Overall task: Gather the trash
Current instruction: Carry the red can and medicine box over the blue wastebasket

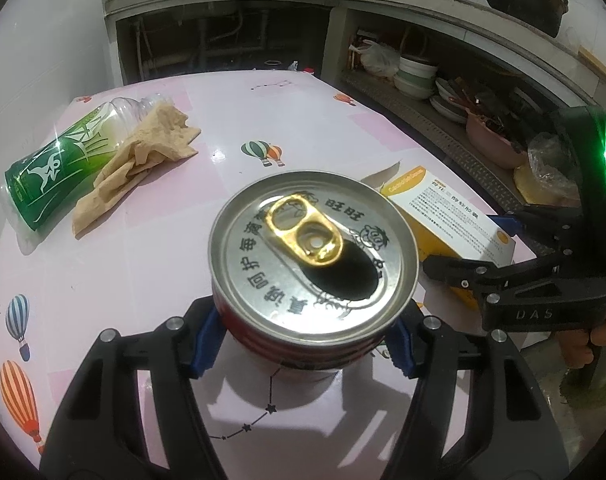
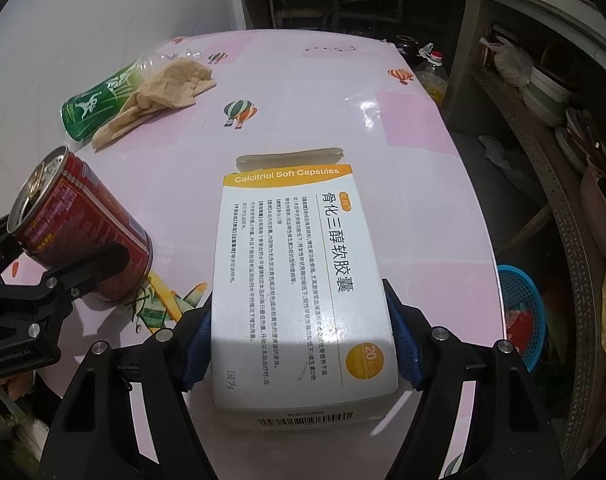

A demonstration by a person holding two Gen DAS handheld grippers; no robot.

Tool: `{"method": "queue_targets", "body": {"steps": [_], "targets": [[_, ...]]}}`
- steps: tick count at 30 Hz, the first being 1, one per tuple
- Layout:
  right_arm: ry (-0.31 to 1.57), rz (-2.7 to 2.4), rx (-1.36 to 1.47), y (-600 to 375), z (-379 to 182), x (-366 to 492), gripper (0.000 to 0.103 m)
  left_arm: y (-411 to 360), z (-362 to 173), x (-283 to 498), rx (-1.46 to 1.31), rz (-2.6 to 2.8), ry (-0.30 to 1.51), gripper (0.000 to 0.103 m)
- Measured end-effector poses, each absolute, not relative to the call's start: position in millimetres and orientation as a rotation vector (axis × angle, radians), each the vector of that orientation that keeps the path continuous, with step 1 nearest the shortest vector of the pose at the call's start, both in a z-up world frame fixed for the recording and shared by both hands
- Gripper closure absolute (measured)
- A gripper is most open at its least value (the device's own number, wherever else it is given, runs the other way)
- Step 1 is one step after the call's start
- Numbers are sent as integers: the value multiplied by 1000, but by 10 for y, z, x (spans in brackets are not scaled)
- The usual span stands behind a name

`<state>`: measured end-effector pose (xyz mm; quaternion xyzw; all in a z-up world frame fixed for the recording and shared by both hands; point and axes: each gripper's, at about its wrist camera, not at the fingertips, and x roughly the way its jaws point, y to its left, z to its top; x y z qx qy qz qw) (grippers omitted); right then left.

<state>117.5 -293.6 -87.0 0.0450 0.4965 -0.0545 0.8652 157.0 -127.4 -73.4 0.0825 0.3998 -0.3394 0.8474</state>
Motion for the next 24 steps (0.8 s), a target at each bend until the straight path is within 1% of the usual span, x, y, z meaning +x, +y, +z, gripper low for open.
{"method": "queue_targets", "body": {"steps": [14,24], "targets": [[972,-170,227,-3104,-691,858,32,-1138,-528,1464,142,-738,794,40],[865,-210,354,-3375,-517,444,32,-1373,-332,1277,181,-791,758,40]]}}
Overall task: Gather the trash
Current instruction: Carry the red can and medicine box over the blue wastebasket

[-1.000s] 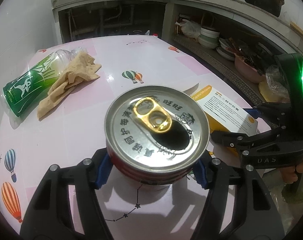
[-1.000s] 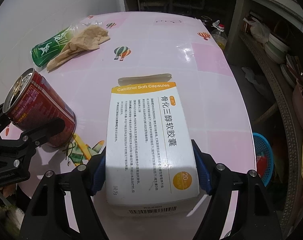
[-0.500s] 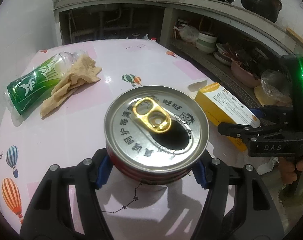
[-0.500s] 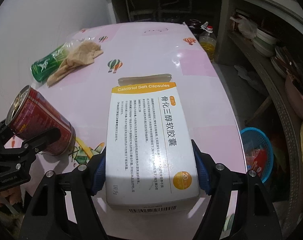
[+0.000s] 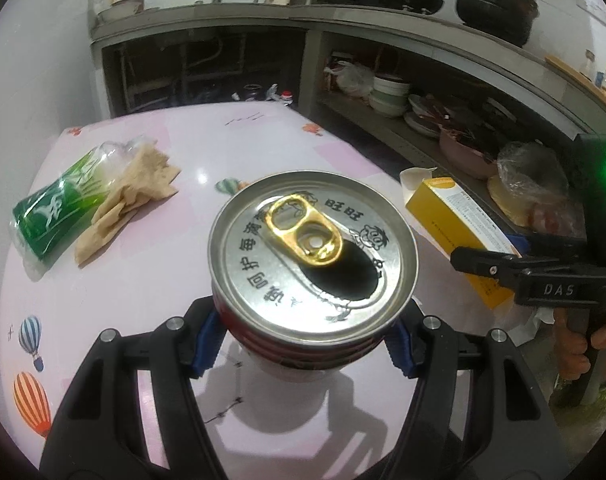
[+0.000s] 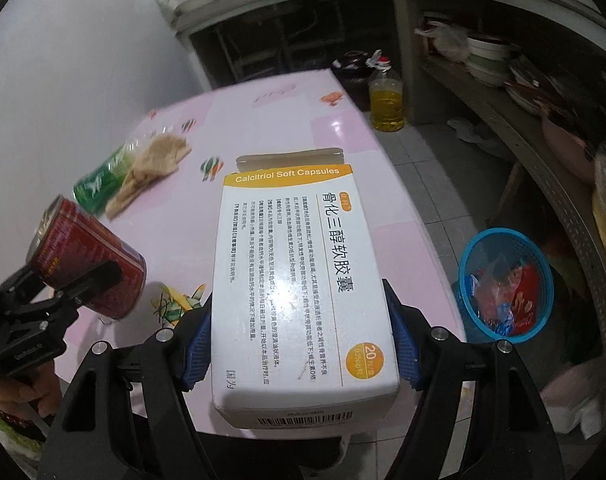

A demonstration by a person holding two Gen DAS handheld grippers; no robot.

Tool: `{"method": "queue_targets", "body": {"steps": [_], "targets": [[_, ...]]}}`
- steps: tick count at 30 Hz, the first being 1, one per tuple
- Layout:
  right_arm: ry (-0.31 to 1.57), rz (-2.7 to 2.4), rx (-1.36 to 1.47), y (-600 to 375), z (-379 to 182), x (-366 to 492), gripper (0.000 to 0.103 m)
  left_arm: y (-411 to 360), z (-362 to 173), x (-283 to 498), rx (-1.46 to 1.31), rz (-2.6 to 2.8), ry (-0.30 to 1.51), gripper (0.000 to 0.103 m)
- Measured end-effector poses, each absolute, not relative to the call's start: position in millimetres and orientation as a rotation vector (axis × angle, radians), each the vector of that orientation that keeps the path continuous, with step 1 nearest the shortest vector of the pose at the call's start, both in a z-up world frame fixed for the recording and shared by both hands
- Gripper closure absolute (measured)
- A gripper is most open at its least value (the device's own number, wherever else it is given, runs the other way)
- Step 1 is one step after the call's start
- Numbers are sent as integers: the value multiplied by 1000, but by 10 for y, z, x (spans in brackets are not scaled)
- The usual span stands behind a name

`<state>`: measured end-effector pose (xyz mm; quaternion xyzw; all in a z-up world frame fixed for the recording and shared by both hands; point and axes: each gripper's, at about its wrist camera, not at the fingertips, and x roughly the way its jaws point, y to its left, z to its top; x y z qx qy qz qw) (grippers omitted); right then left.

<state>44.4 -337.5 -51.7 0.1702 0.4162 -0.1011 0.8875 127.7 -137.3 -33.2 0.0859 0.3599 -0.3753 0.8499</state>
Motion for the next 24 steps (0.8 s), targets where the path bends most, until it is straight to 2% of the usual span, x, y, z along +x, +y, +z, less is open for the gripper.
{"method": "queue_targets", "body": {"steps": [10,16,24], "targets": [[667,-511,579,-4393,-350,-631,32,-2266,24,1030,228,-1003,713,40],[639,-716,802,-5114,-747,-1359,32,-3235,101,973,302,-1172,777,40],[676,-745,1055,-5610,-1637,-1498,32,-4556,-510,947,439,-1255,1050,40]]}}
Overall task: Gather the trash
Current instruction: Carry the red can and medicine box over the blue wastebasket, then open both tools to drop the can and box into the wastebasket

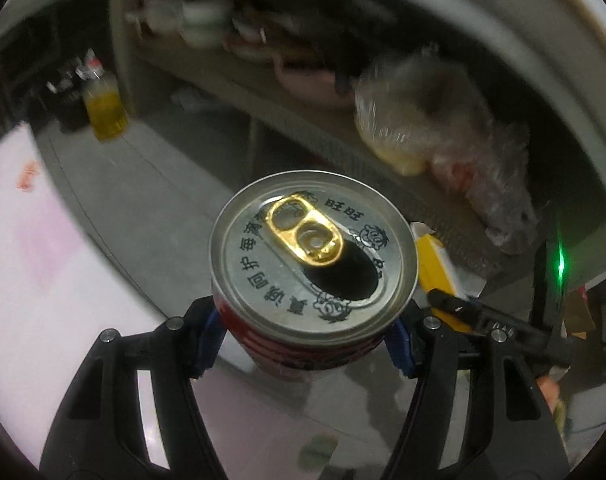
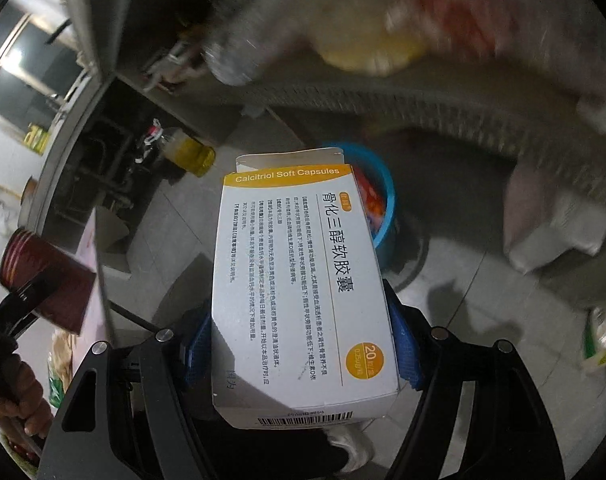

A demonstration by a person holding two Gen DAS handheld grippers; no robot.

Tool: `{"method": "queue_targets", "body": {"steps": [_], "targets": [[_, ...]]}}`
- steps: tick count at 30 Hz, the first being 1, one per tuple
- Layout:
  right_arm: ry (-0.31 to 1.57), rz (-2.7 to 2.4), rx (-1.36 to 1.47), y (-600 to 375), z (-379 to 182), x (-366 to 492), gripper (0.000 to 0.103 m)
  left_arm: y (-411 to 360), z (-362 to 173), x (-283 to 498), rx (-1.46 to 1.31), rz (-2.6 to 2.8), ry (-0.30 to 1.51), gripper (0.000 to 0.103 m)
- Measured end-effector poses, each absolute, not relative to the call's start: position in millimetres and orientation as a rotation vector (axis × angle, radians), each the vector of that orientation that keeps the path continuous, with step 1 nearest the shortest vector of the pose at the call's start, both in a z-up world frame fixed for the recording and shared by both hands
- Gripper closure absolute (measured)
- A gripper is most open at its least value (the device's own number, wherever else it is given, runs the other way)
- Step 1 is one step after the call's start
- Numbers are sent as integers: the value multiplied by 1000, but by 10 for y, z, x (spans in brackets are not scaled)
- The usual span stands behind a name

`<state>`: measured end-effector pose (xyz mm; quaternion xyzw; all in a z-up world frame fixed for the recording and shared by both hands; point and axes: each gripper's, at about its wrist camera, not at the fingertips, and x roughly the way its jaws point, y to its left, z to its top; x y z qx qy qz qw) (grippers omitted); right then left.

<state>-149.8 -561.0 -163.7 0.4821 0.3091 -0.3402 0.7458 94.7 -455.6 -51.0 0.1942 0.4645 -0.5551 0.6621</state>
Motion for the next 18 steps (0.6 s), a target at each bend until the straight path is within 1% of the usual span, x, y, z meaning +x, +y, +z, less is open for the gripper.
{"method": "queue_targets", "body": {"steps": [5,9,10,11,12,14,18], "targets": [[691,-741,1160,-5947,-2125,-1218,32,-5176,-965,1054,517,-1207,1161,40],[656,-756,1194,-6332,-2412,-917,31,-5577,-1144,1158,537,-1194,1178,39],[653,-766,1177,-6447,-2485,-819,26,-5705,-1199,1187,542,-1191,1179,38],[659,-787,1158,-6512,-2541,-749,22,-5792,-1227,1214,547,-1186,1178,34],[668,-815,1138,-6596,-2615,-677,20,-5845,-1256,1237,548,-1171,1167,25],[699,-860,1122,-6722,-2797,-572,20,-5919,-1270,1278,535,-1138,1138,24],[729,-923,1116,-6753,-3042,-542,20,-5858,-1220,1323,473,-1151,1159,24]]}}
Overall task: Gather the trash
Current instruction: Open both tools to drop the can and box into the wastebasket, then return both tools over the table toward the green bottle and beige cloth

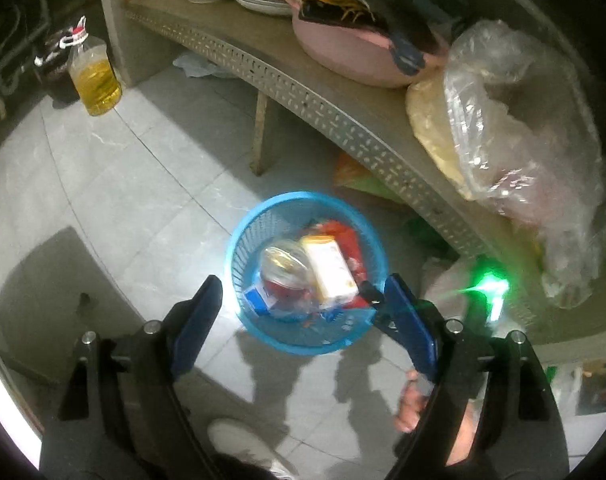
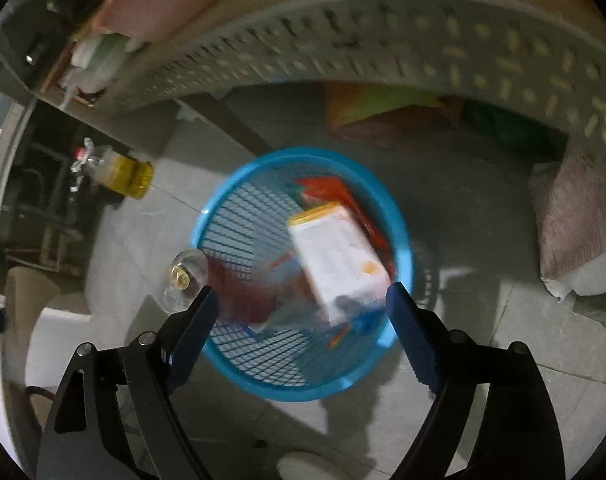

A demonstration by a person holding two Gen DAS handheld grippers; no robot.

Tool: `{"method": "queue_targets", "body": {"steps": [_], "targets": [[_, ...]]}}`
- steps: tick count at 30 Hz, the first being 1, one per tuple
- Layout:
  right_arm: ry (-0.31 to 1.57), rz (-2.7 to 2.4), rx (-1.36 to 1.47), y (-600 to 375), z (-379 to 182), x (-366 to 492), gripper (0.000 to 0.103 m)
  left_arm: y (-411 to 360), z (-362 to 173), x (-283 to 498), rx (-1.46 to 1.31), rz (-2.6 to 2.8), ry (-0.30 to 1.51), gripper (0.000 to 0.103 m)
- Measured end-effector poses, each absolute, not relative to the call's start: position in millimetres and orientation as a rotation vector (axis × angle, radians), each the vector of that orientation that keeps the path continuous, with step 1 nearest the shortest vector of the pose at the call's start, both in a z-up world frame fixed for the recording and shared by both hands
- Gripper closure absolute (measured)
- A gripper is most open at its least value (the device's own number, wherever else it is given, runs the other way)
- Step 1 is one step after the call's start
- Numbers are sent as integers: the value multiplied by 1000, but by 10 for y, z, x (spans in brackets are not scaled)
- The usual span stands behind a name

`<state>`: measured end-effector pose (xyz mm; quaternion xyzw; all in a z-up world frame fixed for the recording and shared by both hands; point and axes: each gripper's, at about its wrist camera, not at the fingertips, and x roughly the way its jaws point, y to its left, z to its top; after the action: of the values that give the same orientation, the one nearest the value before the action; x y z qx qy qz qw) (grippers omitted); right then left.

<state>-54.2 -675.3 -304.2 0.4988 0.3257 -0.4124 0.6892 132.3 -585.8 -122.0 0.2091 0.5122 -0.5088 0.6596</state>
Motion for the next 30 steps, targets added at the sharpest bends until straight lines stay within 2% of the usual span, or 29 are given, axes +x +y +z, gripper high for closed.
{"method": "queue_targets", "body": {"steps": [6,14,17,23,30], "targets": [[696,-945,1090,-6499,-3018,-738,20,-5540,-925,1245,468,-1210,1073,24],[659,-942,974,-5983,-2473,-1081,20,-4795,-524,1253,402,-1224,1008,24],[663,-911,902,-5690,-2193,-1141,20,-4279,-328,1286,337,-1222,974,20],[621,-822,774,-5205,-1553,-1157,20,-3100,-95,1423,195,-1113,892,20],[545,-641,653,-4798,-851,-927,20,-1715,-141,1554,103,-874,780,18]]}}
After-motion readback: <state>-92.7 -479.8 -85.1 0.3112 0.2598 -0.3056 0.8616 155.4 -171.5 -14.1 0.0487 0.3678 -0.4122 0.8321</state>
